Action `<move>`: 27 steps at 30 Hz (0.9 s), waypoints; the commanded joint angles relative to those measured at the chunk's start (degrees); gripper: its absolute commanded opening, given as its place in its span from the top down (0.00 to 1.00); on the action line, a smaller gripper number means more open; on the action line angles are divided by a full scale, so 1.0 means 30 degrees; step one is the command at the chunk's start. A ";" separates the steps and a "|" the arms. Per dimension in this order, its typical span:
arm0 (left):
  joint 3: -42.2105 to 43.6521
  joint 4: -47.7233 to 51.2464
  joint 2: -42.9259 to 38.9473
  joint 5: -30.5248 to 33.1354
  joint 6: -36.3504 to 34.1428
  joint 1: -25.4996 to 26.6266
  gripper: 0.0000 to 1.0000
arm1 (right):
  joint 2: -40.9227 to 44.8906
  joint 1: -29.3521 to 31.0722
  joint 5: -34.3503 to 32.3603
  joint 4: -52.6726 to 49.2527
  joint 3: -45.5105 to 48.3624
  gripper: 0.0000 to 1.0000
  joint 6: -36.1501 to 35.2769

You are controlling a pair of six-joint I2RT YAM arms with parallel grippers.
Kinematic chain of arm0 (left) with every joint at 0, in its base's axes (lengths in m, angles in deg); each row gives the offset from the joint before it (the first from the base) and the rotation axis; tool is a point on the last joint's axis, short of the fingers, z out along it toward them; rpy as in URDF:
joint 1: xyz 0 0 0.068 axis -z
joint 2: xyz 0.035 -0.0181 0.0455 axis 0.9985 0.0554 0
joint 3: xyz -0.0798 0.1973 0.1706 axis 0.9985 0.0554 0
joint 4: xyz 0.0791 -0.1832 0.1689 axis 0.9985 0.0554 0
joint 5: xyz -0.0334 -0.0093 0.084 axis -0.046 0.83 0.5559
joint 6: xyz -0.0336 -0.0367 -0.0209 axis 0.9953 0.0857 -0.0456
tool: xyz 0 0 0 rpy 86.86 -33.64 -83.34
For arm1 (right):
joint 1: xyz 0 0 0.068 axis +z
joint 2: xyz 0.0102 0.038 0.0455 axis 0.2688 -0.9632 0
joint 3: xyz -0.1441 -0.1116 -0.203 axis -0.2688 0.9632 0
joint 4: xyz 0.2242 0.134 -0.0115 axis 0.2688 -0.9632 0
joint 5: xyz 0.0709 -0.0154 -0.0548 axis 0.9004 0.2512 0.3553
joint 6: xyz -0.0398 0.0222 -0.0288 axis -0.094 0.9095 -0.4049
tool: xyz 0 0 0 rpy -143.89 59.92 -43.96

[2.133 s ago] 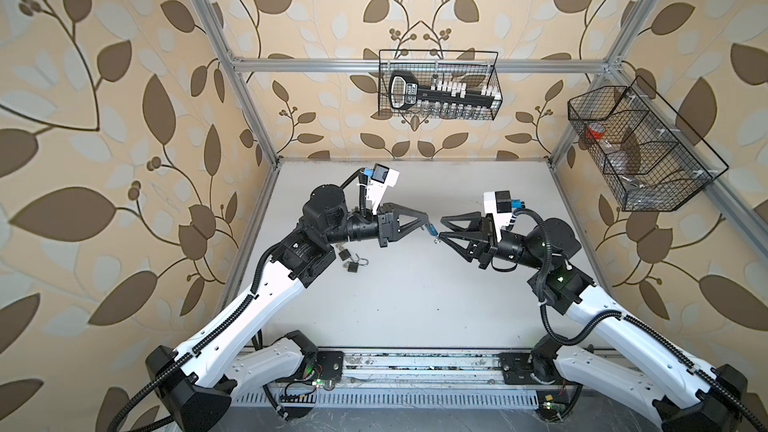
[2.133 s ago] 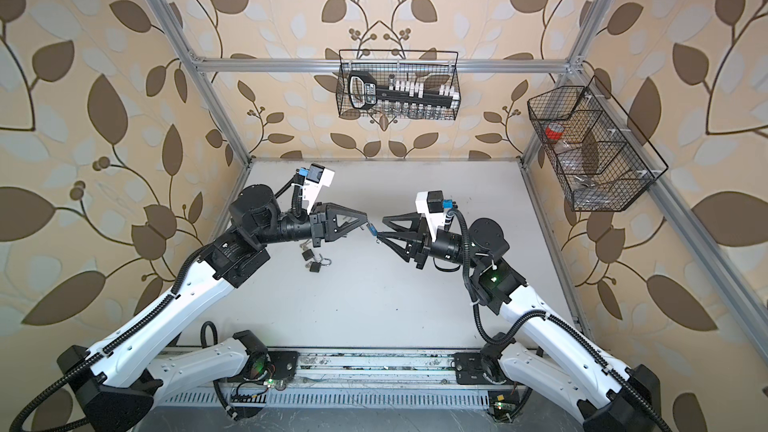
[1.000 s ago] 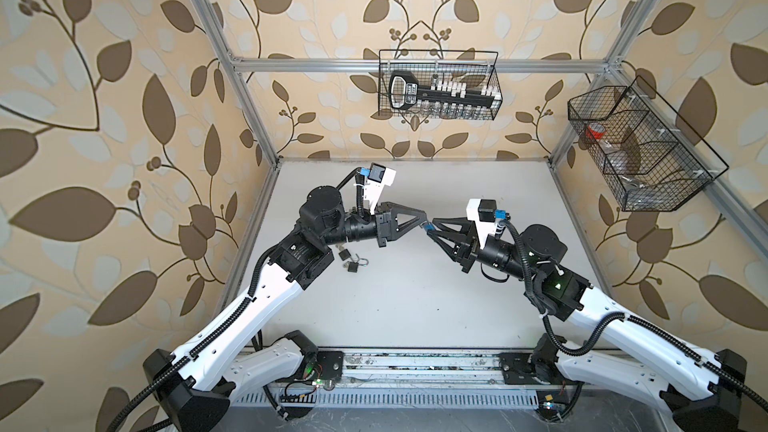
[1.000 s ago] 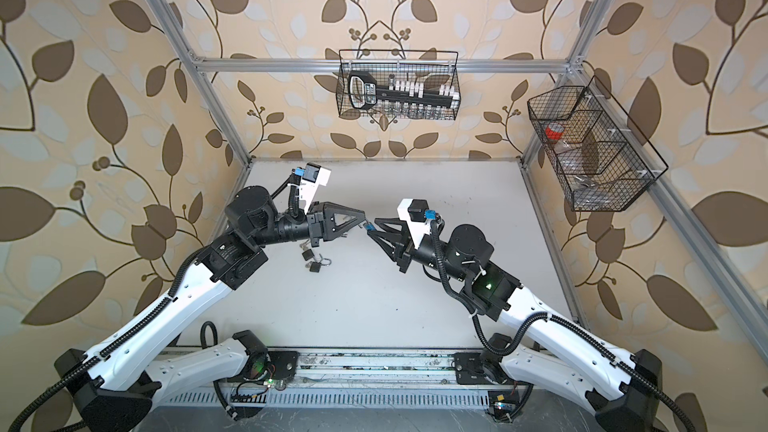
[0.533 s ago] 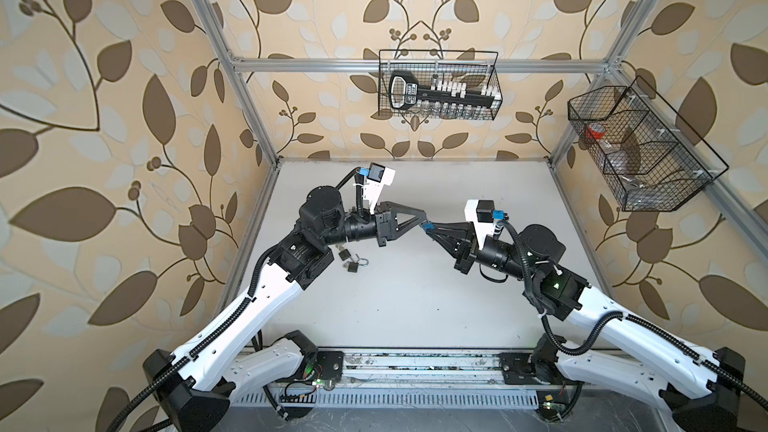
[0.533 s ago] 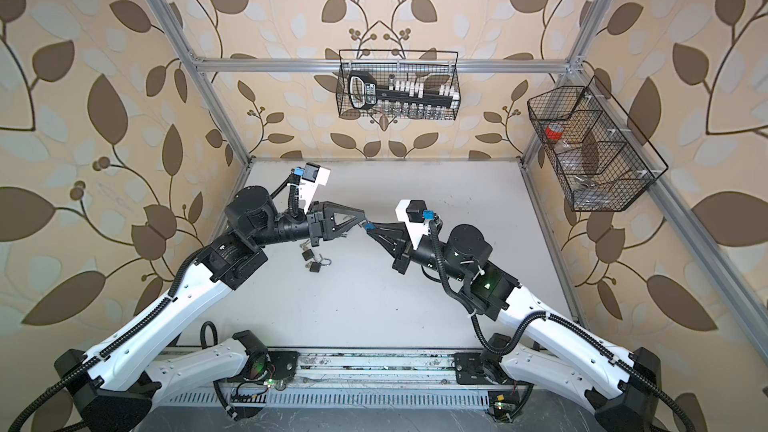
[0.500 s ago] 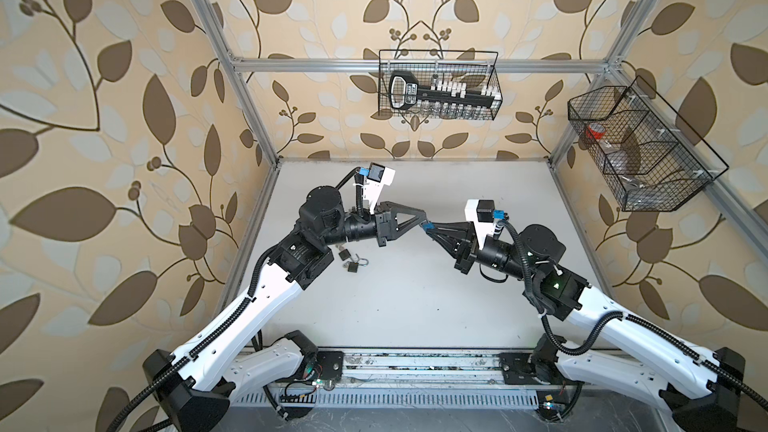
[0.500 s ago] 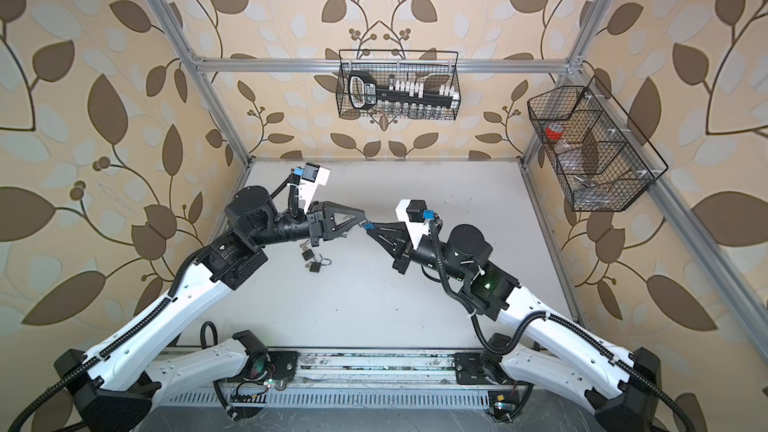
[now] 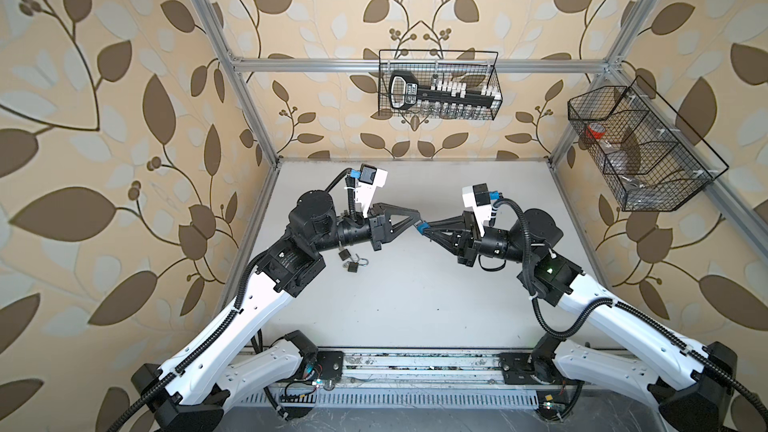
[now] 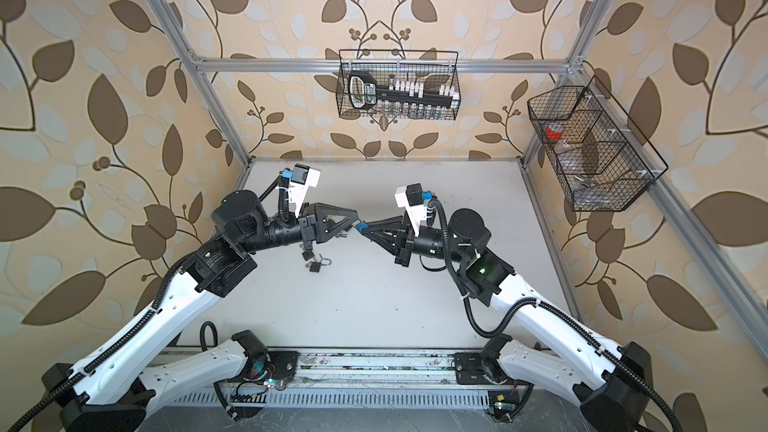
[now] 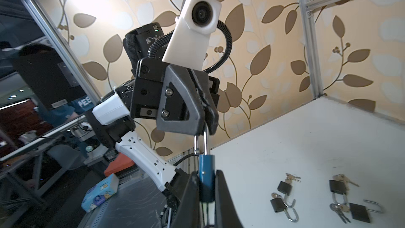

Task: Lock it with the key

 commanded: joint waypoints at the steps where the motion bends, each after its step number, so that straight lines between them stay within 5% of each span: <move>1: -0.0495 0.0065 -0.0652 0.1126 -0.0791 0.0057 1.00 | -0.0474 -0.0793 0.3233 0.2475 -0.0728 1.00 0.3339; 27: 0.1807 -0.1381 -0.0768 -0.0911 -0.0754 0.0041 1.00 | -0.1717 -0.1059 0.4511 0.4998 -0.2166 1.00 0.6041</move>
